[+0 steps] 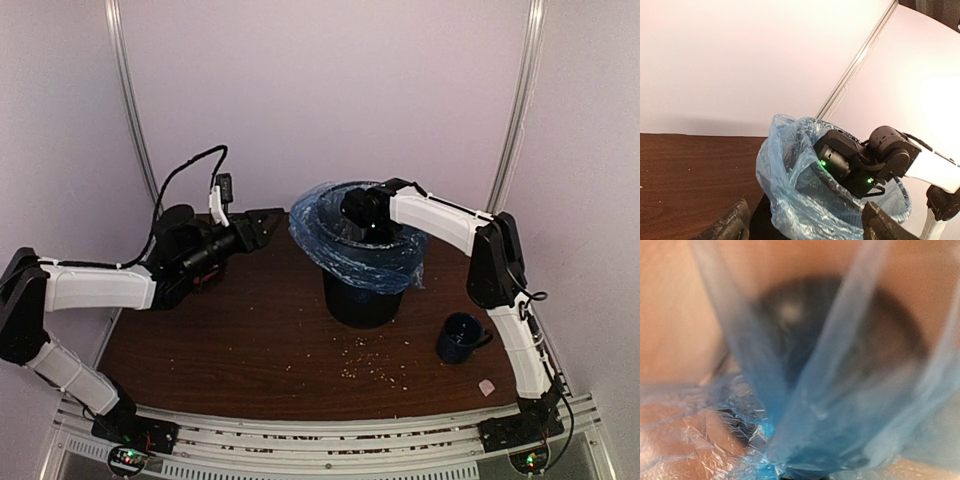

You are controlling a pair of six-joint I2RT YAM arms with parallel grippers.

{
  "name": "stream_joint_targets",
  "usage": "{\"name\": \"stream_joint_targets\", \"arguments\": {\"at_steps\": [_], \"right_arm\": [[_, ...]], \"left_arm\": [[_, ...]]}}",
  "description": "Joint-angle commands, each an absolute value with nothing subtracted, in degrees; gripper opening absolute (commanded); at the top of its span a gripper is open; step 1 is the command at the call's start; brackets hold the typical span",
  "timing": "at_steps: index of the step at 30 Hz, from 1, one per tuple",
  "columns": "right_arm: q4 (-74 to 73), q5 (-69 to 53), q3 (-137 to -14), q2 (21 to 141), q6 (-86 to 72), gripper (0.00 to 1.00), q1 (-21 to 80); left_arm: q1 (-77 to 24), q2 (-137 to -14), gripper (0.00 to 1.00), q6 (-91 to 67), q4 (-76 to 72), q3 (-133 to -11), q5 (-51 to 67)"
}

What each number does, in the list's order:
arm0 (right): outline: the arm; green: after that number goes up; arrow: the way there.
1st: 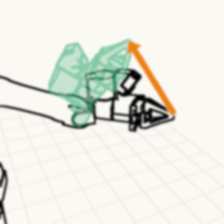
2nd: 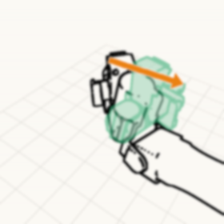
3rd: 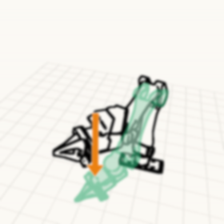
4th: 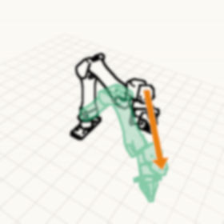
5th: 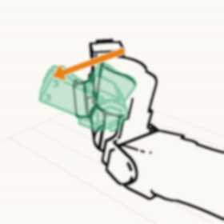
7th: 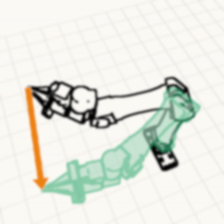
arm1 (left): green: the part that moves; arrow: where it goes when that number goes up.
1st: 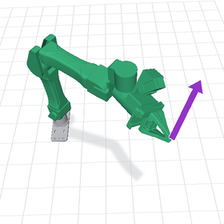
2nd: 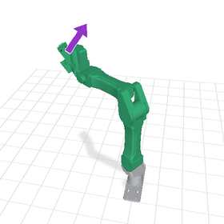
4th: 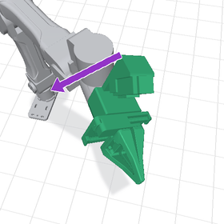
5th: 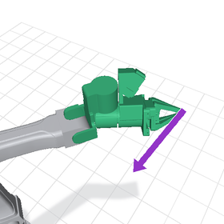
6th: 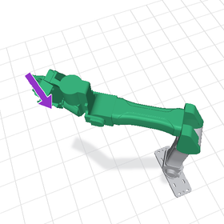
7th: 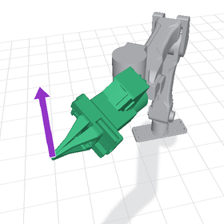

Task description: Put the trash bags into the trash bin

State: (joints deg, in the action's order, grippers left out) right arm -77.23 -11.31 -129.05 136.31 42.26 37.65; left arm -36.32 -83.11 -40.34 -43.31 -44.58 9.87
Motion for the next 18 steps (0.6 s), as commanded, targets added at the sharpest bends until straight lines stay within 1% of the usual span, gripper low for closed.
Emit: {"name": "stream_joint_targets", "arguments": {"at_steps": [1,4,11,18], "right_arm": [[-77.76,-10.92,-128.74,137.34,42.89,0.0,38.32],[-77.74,-10.97,-128.76,137.27,42.89,0.0,38.32],[-77.78,-11.41,-128.56,137.19,42.88,0.0,38.34],[-77.68,-11.8,-128.76,137.41,42.88,0.0,38.32]], "left_arm": [[-36.07,-90.47,0.8,-41.25,-38.13,-53.61,11.17],[-36.04,-95.89,0.78,-42.16,-34.22,-58.09,10.56],[-36.29,-105.08,0.74,-46.74,-37.0,-55.39,13.16],[-36.58,-113.41,0.74,-48.8,-38.26,-55.92,15.84]]}}
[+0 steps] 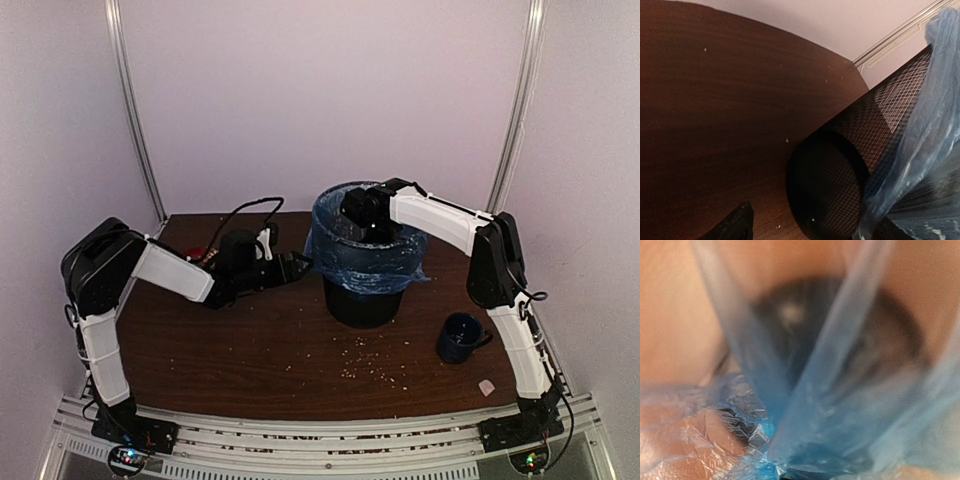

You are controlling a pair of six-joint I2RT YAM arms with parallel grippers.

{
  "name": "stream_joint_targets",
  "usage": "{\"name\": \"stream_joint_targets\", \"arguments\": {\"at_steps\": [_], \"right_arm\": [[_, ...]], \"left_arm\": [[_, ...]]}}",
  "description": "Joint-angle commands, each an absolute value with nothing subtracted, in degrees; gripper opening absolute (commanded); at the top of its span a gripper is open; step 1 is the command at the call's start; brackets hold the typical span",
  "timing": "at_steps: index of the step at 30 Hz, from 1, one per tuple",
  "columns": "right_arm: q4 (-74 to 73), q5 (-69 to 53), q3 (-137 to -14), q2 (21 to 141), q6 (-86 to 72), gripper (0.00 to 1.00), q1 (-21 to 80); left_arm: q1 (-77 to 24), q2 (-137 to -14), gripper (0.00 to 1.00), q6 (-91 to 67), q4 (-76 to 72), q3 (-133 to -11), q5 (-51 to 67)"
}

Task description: Put the trash bags into the trash bin

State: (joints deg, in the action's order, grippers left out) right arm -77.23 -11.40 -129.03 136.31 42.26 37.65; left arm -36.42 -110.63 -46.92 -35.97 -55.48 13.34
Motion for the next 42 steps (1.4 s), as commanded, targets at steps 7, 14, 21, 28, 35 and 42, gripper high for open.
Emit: {"name": "stream_joint_targets", "arguments": {"at_steps": [7,14,21,28,35,42], "right_arm": [[-77.77,-12.11,-128.67,137.31,42.89,0.0,38.32],[-77.74,-12.83,-128.41,138.09,42.85,0.0,38.4],[-77.83,-13.5,-126.03,139.48,46.66,0.0,38.62],[-77.77,-14.19,-125.27,140.21,46.31,0.0,38.84],[-77.68,-13.19,-126.84,138.5,45.09,0.0,38.85],[-75.21,-12.3,-127.2,133.41,44.65,0.04,38.85]], "left_arm": [[-36.63,-119.8,0.72,-49.59,-36.38,-59.89,17.7],[-36.68,-119.56,0.72,-49.56,-37.31,-57.09,16.59],[-36.71,-116.45,0.72,-49.21,-39.33,-53.1,15.72],[-36.66,-113.98,0.72,-49.44,-42.02,-49.78,14.86],[-36.65,-110.31,0.72,-47.6,-43.09,-47.94,13.83],[-36.56,-101.5,0.72,-42.18,-33.81,-49.14,6.67]]}}
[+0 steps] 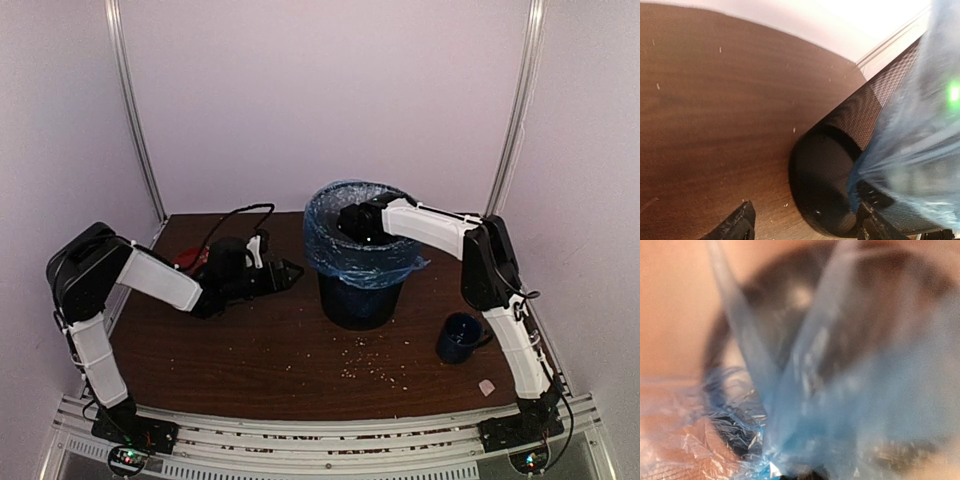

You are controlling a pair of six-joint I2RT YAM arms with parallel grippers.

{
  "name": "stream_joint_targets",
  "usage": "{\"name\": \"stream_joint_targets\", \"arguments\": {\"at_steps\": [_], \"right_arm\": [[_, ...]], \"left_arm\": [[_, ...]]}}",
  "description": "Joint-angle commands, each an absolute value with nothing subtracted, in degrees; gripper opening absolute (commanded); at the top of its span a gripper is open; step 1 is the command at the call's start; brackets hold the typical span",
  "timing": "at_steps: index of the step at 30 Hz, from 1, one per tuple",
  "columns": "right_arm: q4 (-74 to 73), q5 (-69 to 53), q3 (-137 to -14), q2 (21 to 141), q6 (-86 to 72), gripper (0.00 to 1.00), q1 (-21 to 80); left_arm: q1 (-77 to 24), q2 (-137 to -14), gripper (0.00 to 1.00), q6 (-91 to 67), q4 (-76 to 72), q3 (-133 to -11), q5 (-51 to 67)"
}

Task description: Put the trash bags into the trash bin

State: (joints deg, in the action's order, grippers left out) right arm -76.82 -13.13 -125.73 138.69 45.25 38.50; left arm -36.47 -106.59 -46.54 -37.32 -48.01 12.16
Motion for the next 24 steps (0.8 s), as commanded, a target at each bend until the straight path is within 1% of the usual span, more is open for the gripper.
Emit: {"name": "stream_joint_targets", "arguments": {"at_steps": [1,6,9,15,24], "right_arm": [[-75.13,-12.36,-127.26,132.98,44.65,0.04,38.85],[-75.47,-12.65,-127.35,132.18,44.52,0.06,38.85],[-75.96,-12.29,-127.97,131.89,44.39,0.07,38.8],[-74.88,-10.67,-129.22,129.22,43.68,0.08,38.87],[-71.98,-8.46,-129.66,125.17,41.17,0.09,38.63]], "left_arm": [[-36.43,-100.29,0.72,-41.57,-30.73,-49.63,4.88],[-35.6,-92.83,0.72,-37.98,-20.8,-51.58,-6.67],[-35.61,-88.04,0.73,-34.24,-19.03,-54.1,-11.03],[-35.7,-85.53,0.73,-28.07,-17.43,-62.22,-8.17],[-35.74,-83.62,0.73,-27.32,-17.84,-60.8,-7.56]]}}
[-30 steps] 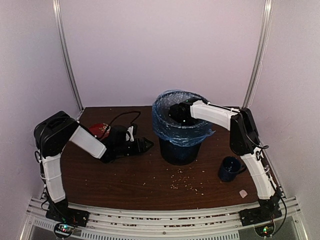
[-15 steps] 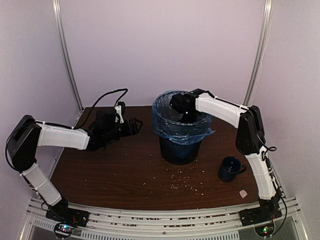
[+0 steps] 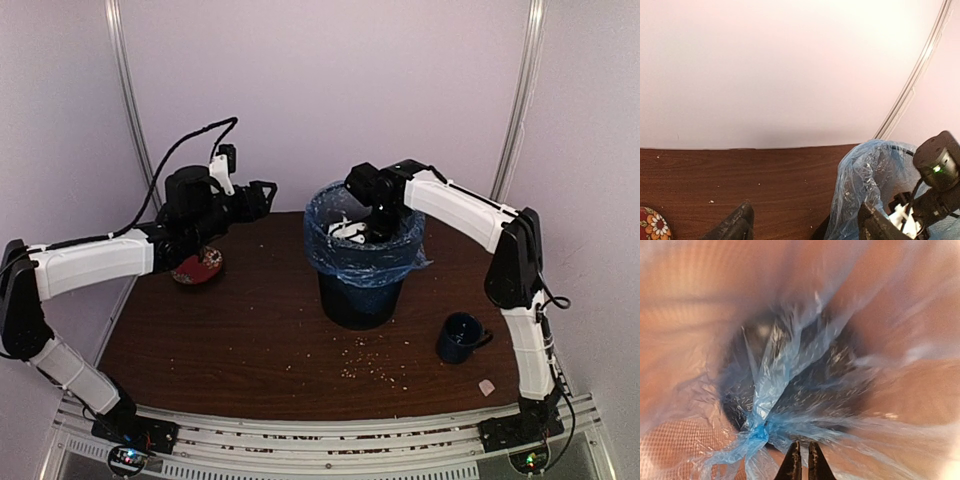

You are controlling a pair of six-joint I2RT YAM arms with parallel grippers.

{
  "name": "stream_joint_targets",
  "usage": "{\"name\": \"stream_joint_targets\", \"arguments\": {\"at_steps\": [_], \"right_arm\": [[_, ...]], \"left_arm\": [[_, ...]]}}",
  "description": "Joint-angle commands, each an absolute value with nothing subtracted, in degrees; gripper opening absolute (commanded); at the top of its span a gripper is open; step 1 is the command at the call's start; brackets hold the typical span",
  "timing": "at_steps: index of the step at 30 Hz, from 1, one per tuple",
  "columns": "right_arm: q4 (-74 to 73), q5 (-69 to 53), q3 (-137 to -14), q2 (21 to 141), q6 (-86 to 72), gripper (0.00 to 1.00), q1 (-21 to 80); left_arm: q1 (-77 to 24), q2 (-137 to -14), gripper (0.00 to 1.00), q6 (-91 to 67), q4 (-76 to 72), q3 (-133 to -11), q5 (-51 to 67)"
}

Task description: Put the trash bags into the trash bin

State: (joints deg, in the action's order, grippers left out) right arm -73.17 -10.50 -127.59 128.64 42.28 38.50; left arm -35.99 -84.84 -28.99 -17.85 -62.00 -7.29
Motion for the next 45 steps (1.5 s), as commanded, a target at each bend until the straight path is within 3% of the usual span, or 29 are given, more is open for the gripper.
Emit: {"name": "stream_joint_targets", "arguments": {"at_steps": [1,18,35,45], "right_arm": [[-72.05,-8.21,-129.91,125.0,41.14,0.09,38.67],[-62.99,-14.67,-129.65,123.96,37.61,0.15,37.79],[-23.11,-37.04,-102.54,108.71,24.11,0.2,31.2],[-12.6,-42.71,-114.79,116.7,7.27,0.35,31.15]], "left_arm": [[-35.71,-83.26,0.73,-27.37,-17.89,-60.36,-7.67],[-35.71,-80.84,0.73,-26.23,-19.99,-58.07,-3.38],[-35.68,-78.72,0.73,-26.84,-16.99,-56.06,-5.58],[-35.71,-76.69,0.73,-26.03,-14.05,-55.67,-8.24]]}}
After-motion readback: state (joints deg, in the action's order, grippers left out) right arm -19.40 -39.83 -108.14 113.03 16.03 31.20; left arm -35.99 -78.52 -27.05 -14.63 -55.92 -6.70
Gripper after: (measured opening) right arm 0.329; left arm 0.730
